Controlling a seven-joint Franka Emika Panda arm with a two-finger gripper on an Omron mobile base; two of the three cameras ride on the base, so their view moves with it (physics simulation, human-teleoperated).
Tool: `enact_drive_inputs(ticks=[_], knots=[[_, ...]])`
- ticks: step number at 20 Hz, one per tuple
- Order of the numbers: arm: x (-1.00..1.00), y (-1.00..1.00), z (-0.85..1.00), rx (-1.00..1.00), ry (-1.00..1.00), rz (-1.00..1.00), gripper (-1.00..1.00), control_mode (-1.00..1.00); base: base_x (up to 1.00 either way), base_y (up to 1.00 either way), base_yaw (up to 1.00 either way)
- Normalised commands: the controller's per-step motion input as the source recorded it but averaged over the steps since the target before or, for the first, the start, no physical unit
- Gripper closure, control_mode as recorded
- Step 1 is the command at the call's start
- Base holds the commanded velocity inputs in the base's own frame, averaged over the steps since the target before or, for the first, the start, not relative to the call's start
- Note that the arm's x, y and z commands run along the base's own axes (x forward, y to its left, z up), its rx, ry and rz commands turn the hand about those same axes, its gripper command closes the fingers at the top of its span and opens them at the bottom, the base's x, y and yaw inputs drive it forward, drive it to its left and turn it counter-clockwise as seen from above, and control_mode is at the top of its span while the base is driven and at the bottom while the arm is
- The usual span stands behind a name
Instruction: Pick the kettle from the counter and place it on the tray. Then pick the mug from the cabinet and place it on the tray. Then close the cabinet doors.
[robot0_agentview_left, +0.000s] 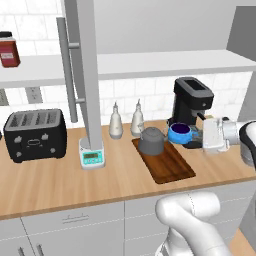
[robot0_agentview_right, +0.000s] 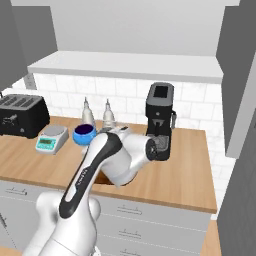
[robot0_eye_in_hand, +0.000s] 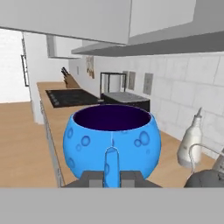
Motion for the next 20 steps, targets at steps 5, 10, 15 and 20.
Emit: enact_drive_inputs(ticks=[5, 10, 15, 20], knots=[[-0.01, -0.12, -0.70, -0.03, 0.00, 0.10, 1.00, -1.00, 0.00, 0.00, 0.00], [0.20, -0.09, -0.53, -0.02, 0.00, 0.12, 1.00, -1.00, 0.00, 0.00, 0.00], [0.19, -0.13, -0.52, -0.01, 0.00, 0.12, 1.00, -1.00, 0.00, 0.00, 0.00], [0.35, -0.25, -0.40, -0.06, 0.02, 0.06, 1.00, -1.00, 0.00, 0.00, 0.00]])
